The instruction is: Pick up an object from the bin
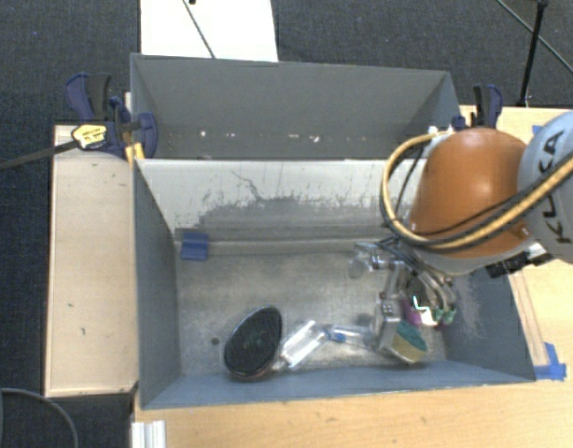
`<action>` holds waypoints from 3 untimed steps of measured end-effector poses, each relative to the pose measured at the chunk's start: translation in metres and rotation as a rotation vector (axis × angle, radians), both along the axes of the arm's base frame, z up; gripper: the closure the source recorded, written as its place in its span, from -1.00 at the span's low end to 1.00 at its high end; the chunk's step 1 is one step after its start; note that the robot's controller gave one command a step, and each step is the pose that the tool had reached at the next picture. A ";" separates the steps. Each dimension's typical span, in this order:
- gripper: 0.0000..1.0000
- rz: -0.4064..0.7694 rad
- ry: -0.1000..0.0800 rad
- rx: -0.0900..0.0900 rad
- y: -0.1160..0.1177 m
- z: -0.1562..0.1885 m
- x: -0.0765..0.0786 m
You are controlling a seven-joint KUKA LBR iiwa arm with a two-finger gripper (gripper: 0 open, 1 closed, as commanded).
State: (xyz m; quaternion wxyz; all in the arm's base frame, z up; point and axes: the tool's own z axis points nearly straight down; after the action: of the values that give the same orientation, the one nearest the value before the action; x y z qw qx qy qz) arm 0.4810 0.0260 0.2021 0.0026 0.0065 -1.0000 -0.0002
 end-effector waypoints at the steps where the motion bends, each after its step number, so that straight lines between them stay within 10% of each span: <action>1: -1.00 -0.061 -0.001 -0.002 -0.060 -0.088 0.016; 2: -1.00 -0.051 -0.006 0.000 -0.056 -0.134 0.001; 3: 1.00 -0.052 -0.007 0.000 -0.056 -0.132 0.002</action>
Offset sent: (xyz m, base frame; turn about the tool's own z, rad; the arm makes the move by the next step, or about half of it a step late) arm 0.0168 -0.0566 -0.0842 0.0551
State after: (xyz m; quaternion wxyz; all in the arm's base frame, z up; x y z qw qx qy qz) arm 0.4826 -0.0297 0.0699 -0.0011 -0.0196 -0.9998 -0.0004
